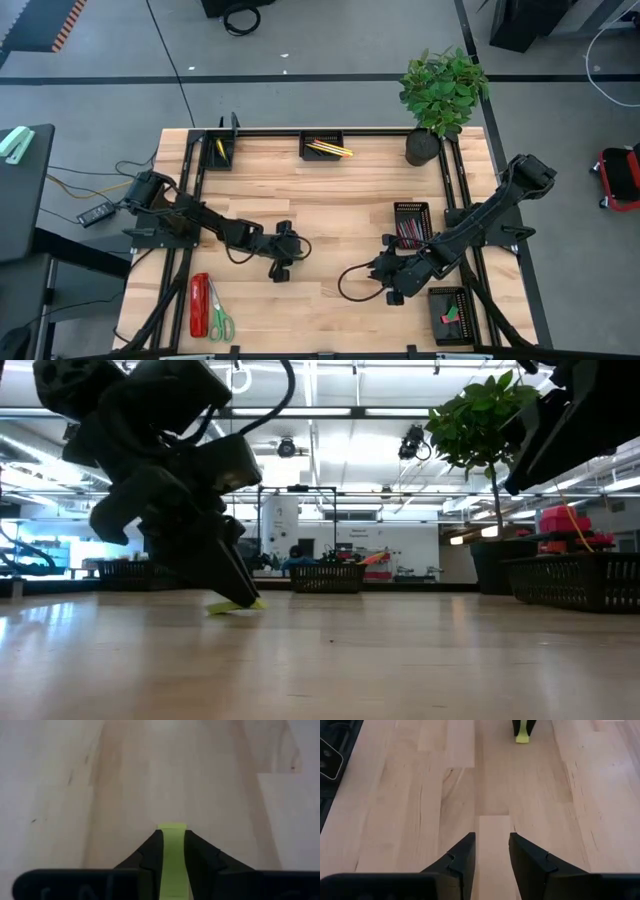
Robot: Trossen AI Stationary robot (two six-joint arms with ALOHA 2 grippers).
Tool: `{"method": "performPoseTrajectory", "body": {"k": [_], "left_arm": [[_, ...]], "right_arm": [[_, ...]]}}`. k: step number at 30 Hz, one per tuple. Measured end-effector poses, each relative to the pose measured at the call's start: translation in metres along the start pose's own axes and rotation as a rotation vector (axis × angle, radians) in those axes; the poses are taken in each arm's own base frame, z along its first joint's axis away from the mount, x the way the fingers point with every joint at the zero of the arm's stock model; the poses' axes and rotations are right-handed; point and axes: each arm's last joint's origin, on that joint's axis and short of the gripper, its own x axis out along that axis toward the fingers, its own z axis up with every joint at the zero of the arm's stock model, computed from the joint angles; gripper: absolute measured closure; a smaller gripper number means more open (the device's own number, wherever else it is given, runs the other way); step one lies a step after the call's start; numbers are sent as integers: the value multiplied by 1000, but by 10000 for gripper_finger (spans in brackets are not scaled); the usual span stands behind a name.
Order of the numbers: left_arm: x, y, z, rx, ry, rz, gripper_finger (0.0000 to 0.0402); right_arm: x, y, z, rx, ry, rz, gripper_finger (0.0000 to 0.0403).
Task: Sort crayons/erasers/pens/pencils in bins
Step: Put the light green eraser into the bottom right black bin
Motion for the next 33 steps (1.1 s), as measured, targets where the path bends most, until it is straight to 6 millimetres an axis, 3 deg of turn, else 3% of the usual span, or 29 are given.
{"method": "performPoseTrajectory", "body": {"k": [13, 16, 21, 28, 33], "left_arm": [[-12, -13, 8, 24, -80, 16, 328], [-19, -14, 20, 61, -170, 11, 331], [-33, -17, 43, 32, -380, -20, 323], [-44, -19, 60, -149, -543, -108, 318], [-45, -20, 61, -272, -543, -197, 322]], "right_arm": [[0, 0, 2, -6, -20, -8, 279], [0, 3, 9, -53, -114, -11, 279], [0, 13, 13, -139, -372, 132, 279], [-2, 17, 7, -474, -435, 111, 279], [-5, 17, 20, -788, -496, 27, 279]]}}
